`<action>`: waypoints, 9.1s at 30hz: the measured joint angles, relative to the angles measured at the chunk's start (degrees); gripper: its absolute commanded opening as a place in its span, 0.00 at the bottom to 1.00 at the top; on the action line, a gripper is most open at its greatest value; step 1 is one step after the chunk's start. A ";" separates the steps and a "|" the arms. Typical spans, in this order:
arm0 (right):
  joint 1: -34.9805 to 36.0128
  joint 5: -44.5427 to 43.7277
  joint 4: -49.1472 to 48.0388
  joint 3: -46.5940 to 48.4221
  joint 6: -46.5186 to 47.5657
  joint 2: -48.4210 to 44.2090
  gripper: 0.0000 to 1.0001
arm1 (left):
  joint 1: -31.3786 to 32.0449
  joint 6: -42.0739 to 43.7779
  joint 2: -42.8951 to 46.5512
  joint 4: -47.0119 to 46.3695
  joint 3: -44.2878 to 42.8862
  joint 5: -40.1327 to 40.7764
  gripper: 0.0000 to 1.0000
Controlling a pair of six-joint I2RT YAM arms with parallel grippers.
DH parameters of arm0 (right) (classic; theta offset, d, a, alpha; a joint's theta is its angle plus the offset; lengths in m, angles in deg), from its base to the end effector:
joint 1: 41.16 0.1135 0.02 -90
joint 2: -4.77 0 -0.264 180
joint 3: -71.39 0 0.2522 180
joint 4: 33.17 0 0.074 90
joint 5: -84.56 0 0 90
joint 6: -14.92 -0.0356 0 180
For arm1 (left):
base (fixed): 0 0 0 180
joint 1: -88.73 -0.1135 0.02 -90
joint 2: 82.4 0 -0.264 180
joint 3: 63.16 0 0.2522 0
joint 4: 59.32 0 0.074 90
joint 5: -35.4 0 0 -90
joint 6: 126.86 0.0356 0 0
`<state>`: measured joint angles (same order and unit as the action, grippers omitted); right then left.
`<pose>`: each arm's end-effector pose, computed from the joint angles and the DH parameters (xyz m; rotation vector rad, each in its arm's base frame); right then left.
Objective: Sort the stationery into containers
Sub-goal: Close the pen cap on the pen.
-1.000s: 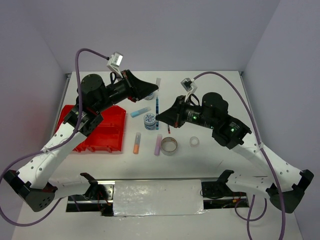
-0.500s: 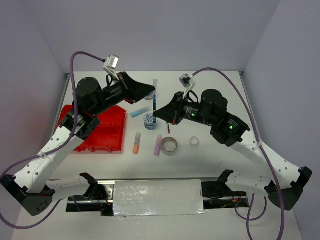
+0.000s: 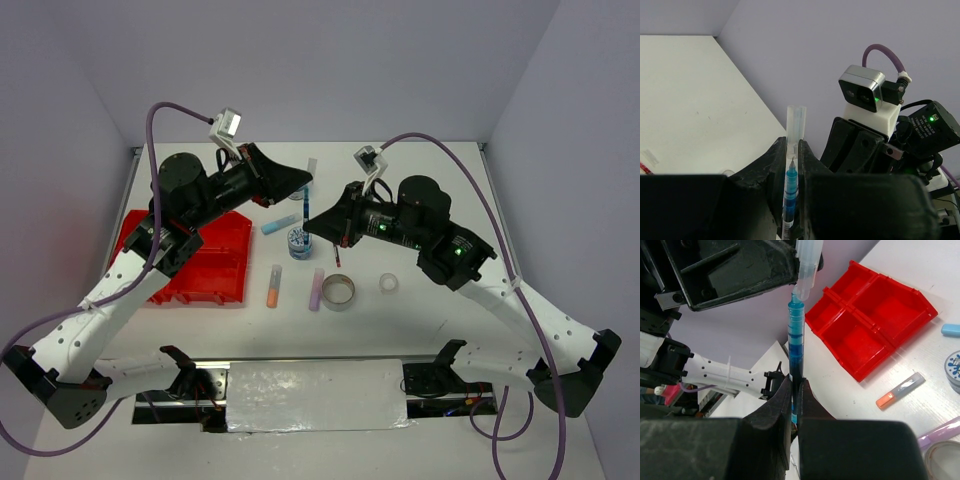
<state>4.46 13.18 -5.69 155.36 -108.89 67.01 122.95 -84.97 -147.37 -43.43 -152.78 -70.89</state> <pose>0.1587 0.1784 0.4297 -0.4567 1.7866 1.2841 0.1965 -0.1457 0.4744 0.0696 1.5752 -1.3611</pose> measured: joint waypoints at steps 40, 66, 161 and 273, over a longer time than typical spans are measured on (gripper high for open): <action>0.74 -7.13 4.26 5.68 -1.55 2.16 0.00 | -0.24 -1.81 2.05 -6.38 4.98 0.37 0.00; 0.24 -2.03 2.16 5.46 15.76 -0.20 0.00 | -0.26 8.94 0.50 -1.22 -1.16 -7.10 0.48; 0.04 -0.61 -2.45 1.46 16.94 -1.29 0.00 | -0.79 17.59 -3.48 7.13 -13.49 -6.21 0.91; -16.04 28.87 15.72 22.03 21.40 9.81 0.00 | 5.77 8.90 -10.58 2.84 -14.67 -4.04 0.31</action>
<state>-11.58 42.05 10.03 177.40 -87.49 76.83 128.72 -76.08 -157.95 -40.59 -167.44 -74.94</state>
